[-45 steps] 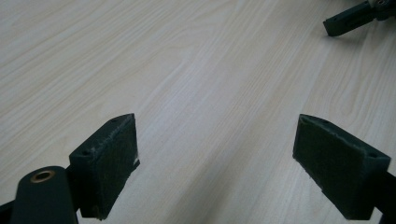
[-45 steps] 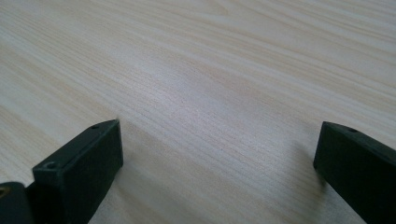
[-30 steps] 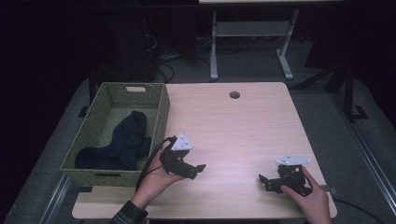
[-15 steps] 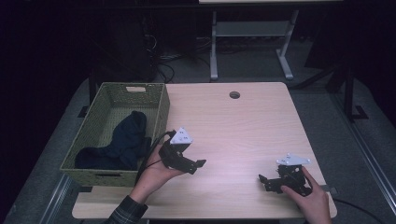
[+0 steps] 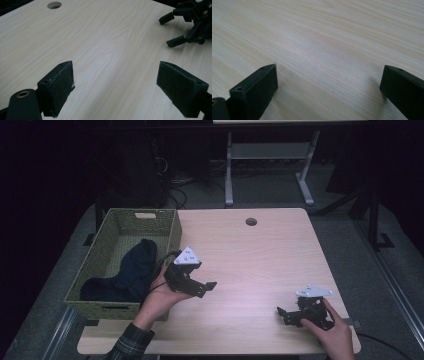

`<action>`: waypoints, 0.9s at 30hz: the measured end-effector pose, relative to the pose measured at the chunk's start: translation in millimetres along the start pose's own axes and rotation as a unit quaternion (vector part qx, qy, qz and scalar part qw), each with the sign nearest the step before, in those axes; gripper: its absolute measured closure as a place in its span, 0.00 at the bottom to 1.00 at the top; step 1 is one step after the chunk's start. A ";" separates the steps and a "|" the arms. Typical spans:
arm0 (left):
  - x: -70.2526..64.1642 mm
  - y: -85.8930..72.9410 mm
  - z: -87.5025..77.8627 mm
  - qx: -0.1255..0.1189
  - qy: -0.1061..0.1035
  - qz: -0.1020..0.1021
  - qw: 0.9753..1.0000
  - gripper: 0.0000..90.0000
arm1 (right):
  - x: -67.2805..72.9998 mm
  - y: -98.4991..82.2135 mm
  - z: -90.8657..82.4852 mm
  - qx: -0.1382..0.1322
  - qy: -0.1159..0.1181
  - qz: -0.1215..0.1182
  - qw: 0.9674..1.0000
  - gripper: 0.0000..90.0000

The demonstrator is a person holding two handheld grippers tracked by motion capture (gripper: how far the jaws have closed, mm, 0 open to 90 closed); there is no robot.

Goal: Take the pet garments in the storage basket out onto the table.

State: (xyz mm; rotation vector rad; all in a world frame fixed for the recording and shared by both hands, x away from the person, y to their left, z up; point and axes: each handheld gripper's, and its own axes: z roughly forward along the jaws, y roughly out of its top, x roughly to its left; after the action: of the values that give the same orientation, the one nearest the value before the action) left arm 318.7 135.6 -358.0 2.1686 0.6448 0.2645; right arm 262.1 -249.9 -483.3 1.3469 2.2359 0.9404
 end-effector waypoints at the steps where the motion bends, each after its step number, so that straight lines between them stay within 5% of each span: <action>1: 1.3 0.2 -0.9 -0.004 0.001 -0.003 1.000 0.15 | 0.0 0.0 0.0 0.000 0.000 0.000 1.000 0.01; 27: 38.8 -3.5 -35.6 -0.025 0.028 -0.025 0.999 0.15 | 0.0 0.0 0.0 0.000 0.000 0.000 1.000 0.01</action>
State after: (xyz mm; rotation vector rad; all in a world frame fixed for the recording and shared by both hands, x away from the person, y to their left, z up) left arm 336.1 182.0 -339.7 2.1003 0.7147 0.3134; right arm 262.1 -249.9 -483.3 1.3461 2.2354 0.9398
